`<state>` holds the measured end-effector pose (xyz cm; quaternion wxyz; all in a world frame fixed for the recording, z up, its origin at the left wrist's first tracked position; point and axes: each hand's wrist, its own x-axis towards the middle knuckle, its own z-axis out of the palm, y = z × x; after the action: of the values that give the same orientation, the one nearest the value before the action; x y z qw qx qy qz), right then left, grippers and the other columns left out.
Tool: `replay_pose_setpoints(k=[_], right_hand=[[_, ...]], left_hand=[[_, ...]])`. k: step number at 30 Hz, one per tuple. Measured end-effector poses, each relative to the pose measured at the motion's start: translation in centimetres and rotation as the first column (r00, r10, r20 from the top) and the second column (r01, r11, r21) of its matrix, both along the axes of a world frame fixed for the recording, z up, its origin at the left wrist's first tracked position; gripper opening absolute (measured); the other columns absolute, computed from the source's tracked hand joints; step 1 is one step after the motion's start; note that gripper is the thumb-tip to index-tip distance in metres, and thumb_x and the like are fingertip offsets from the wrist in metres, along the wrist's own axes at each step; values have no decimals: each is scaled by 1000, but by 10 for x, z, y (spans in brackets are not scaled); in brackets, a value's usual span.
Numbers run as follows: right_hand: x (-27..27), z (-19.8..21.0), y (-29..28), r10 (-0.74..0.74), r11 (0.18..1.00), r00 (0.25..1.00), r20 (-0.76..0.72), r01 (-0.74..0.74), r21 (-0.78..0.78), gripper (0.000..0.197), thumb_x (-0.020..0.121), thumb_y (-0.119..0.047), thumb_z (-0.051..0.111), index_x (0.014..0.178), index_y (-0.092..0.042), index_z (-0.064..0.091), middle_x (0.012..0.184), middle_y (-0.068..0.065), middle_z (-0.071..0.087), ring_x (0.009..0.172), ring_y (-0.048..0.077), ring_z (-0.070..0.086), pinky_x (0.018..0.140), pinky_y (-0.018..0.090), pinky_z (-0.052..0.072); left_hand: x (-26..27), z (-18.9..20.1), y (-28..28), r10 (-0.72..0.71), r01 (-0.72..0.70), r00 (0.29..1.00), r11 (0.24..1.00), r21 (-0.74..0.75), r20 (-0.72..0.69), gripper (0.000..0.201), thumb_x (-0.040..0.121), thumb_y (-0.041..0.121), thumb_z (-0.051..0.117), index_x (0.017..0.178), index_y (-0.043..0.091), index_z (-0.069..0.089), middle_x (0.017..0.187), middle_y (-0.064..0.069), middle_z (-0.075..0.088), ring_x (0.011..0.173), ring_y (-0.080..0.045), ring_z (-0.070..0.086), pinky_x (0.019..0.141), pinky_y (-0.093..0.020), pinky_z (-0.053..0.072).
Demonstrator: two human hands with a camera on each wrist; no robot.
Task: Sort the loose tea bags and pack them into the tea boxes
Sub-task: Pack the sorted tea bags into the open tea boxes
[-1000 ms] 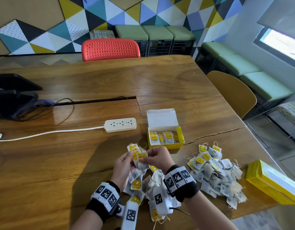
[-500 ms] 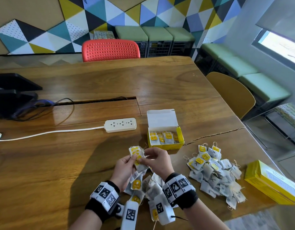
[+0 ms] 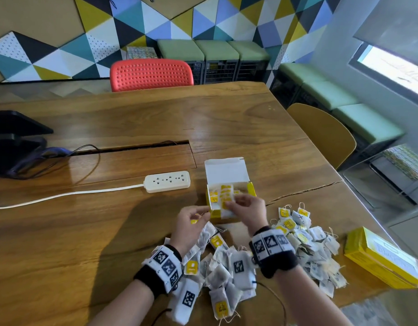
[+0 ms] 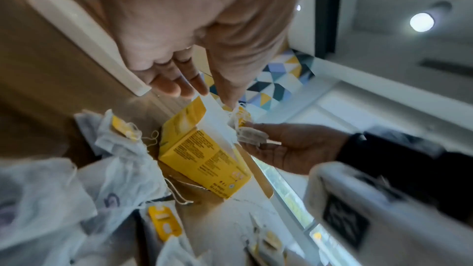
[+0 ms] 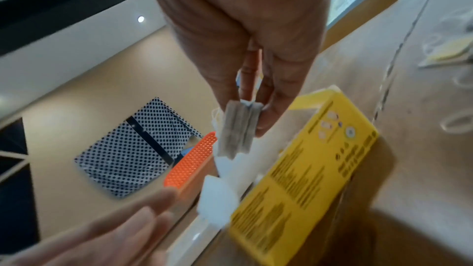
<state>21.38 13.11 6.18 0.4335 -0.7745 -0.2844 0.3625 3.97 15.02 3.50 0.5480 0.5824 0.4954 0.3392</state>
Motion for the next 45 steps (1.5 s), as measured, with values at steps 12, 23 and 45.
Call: replay_pose_setpoints(k=[12,23,45], right_hand=[[9,14,48,192,933,917,350,-60,-355,23,85,-22,71,91,0,73,94,15,73,90,25,69,75,33,57],[3,7,33,355,895,825,440,-163,-416,27,78,-15,78,98,-1,69,95,12,69,91,25,63,72,28,47],[18,-7,64,618,780,551,561,-341,-524,35,91,-18,56,126,-19,59,128,5,52,114,25,55,86,31,48]], left_hand=[[30,-22,18,65,-19,968,982,189,-243,20,85,15,70,104,17,73,106,-3,57,82,-8,59,77,-6,45],[33,-22,15,86,-58,979,987,153,-183,24,84,11,71,108,14,71,107,1,59,72,0,59,72,-2,44],[29,-17,14,52,-37,985,995,96,-163,26,87,13,67,113,17,67,117,0,58,74,1,63,64,-1,44]])
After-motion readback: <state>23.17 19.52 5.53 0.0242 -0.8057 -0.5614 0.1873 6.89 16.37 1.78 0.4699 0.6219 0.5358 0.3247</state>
